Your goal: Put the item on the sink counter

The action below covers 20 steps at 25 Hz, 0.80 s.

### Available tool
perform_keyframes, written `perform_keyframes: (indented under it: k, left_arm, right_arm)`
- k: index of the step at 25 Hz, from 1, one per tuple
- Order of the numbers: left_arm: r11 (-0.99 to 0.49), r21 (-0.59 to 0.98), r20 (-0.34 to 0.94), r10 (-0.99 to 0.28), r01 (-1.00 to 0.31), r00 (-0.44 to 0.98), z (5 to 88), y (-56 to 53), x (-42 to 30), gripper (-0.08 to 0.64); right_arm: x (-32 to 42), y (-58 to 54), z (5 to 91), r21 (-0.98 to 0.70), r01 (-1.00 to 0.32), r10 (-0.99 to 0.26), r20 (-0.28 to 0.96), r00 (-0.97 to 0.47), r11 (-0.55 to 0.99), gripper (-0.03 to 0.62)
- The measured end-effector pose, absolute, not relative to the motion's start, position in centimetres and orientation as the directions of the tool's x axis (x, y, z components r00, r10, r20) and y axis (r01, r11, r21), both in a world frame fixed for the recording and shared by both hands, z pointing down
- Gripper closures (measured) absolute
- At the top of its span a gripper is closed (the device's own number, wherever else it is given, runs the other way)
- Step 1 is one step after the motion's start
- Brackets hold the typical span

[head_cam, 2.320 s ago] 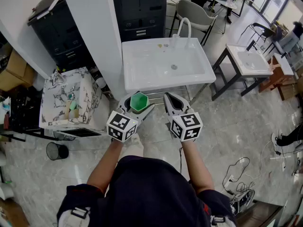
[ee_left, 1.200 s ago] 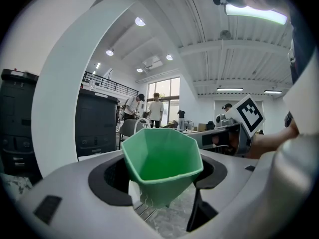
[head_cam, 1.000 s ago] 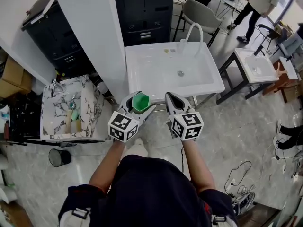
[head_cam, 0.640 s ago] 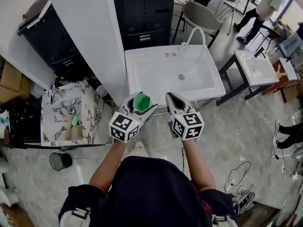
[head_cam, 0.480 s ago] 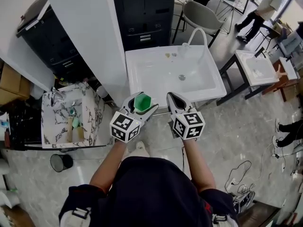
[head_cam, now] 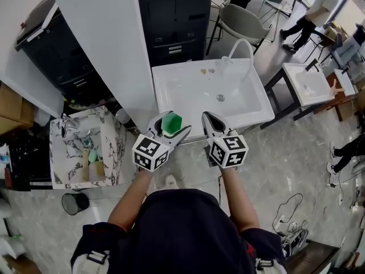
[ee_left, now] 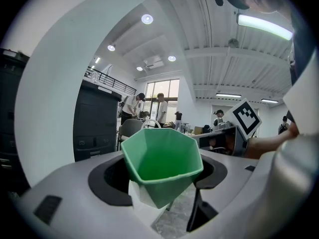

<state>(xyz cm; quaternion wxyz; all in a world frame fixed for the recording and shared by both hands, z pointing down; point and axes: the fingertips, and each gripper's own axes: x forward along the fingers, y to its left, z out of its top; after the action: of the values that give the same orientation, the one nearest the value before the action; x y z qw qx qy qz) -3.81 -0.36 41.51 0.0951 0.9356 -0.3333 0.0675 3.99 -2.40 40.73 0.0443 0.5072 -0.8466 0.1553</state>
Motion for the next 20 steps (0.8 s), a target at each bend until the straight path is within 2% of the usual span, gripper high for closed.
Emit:
perform_keyframes:
  k: [20]
  left_arm:
    - [-0.748, 0.159, 0.196, -0.616, -0.645, 0.763, 43.3, -3.2, -6.8, 0.225]
  right_arm:
    - [1.1, -6.2, 42.8, -0.228, -0.868, -0.829, 0.266, -0.491, 0.441, 0.557]
